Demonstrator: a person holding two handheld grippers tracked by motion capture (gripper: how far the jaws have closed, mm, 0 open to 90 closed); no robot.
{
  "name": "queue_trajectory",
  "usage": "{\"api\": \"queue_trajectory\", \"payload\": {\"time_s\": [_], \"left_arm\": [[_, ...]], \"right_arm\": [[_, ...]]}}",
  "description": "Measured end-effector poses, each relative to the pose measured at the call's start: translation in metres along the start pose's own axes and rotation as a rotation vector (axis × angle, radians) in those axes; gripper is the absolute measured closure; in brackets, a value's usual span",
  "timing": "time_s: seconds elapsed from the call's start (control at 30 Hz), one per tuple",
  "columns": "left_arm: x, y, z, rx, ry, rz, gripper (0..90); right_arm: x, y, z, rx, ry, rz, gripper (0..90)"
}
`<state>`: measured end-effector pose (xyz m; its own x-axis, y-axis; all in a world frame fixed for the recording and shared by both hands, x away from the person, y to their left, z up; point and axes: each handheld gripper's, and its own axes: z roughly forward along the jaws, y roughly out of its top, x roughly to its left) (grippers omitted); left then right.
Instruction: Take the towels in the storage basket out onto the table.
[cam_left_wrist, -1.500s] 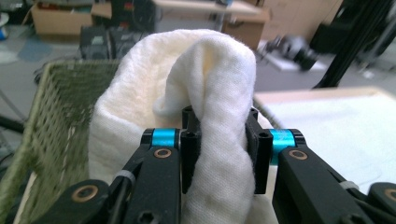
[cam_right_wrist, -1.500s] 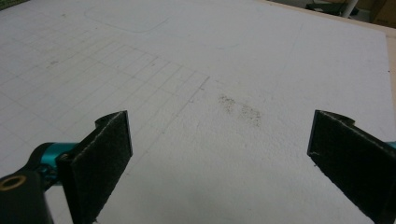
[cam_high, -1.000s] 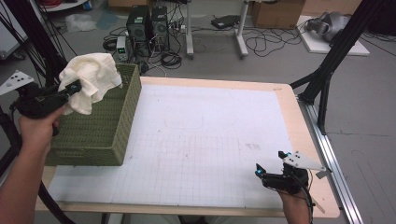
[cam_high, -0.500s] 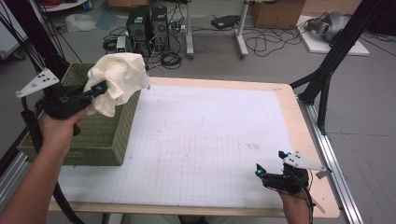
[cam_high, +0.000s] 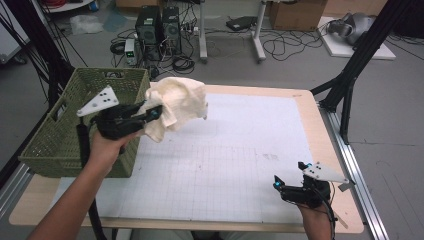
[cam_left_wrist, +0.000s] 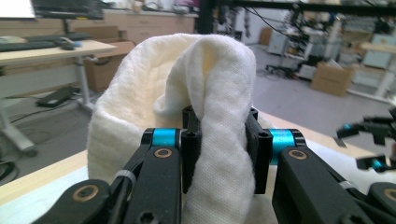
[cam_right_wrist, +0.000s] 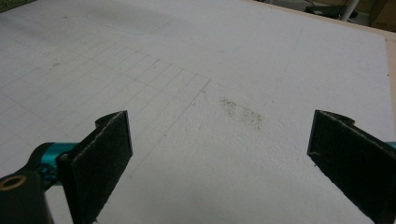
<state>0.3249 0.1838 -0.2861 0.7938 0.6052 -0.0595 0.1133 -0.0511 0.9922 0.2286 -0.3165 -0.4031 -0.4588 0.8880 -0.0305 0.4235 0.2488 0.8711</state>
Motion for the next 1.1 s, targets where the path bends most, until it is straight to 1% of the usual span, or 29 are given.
{"api": "queue_trajectory", "payload": {"time_s": [0.03,0.17,0.23,0.27,0.3,0.33,0.37,0.4,0.43,0.53,0.63,0.7,0.73,0.77,0.83,0.87,0.9,0.93,1.03,1.07,1.1], "left_arm": [[-0.005,-0.002,0.009,0.003,-0.033,0.003,72.9],[-0.018,-0.008,0.025,0.000,-0.098,0.006,72.9],[-0.026,-0.012,0.035,0.001,-0.132,0.000,72.8],[-0.026,-0.012,0.035,0.001,-0.132,0.000,72.7],[-0.034,-0.019,0.046,0.000,-0.166,-0.010,72.6],[-0.038,-0.023,0.052,0.007,-0.181,-0.014,72.6],[-0.038,-0.023,0.052,0.007,-0.181,-0.014,72.4],[-0.046,-0.034,0.066,0.039,-0.204,-0.011,72.3],[-0.050,-0.040,0.073,0.050,-0.213,-0.007,72.2],[-0.058,-0.058,0.092,0.094,-0.240,-0.019,72.0],[-0.065,-0.076,0.108,0.146,-0.260,-0.008,71.3],[-0.068,-0.088,0.117,0.176,-0.265,-0.002,70.8],[-0.068,-0.088,0.117,0.176,-0.265,-0.002,70.5],[-0.070,-0.098,0.124,0.203,-0.275,-0.014,69.8],[-0.070,-0.107,0.129,0.223,-0.268,-0.027,69.2],[-0.069,-0.112,0.131,0.239,-0.260,-0.034,68.9],[-0.067,-0.117,0.133,0.260,-0.248,-0.039,68.2],[-0.065,-0.122,0.134,0.272,-0.233,-0.052,67.3],[-0.059,-0.134,0.136,0.328,-0.167,-0.066,62.9],[-0.057,-0.138,0.136,0.345,-0.140,-0.079,59.1],[-0.054,-0.141,0.136,0.359,-0.119,-0.094,54.8]], "right_arm": [[0.000,0.000,0.000,-0.001,0.001,0.002,5.7],[0.000,0.000,0.000,-0.004,0.000,-0.002,5.7],[0.000,0.000,0.000,0.000,-0.001,-0.002,5.7],[0.000,0.000,0.001,0.000,0.001,0.000,5.7],[0.000,0.000,0.001,0.000,0.000,0.001,5.7],[0.000,0.000,0.001,0.001,0.002,-0.001,5.7],[0.000,0.000,0.001,0.002,0.001,-0.003,5.7],[0.001,0.000,0.001,0.004,0.001,-0.003,5.7],[0.000,0.000,0.001,0.004,0.000,-0.002,5.7],[0.000,0.000,0.001,0.005,-0.002,-0.001,5.7],[-0.001,-0.001,0.001,0.004,-0.002,-0.005,5.7],[-0.001,-0.001,0.002,0.008,0.000,-0.007,5.7],[-0.001,-0.001,0.003,0.007,-0.001,-0.010,5.7],[0.000,-0.001,0.003,0.010,-0.001,-0.011,5.6],[0.000,-0.002,0.004,0.009,-0.006,-0.024,5.6],[0.000,-0.002,0.005,0.006,-0.002,-0.029,5.6],[0.000,-0.002,0.006,0.006,0.003,-0.034,5.6],[0.000,-0.002,0.007,0.005,0.002,-0.035,5.6],[0.000,-0.002,0.009,-0.004,0.004,-0.025,5.6],[0.000,-0.002,0.009,-0.007,0.007,-0.021,5.7],[0.000,-0.002,0.009,-0.002,0.017,0.002,5.8]]}}
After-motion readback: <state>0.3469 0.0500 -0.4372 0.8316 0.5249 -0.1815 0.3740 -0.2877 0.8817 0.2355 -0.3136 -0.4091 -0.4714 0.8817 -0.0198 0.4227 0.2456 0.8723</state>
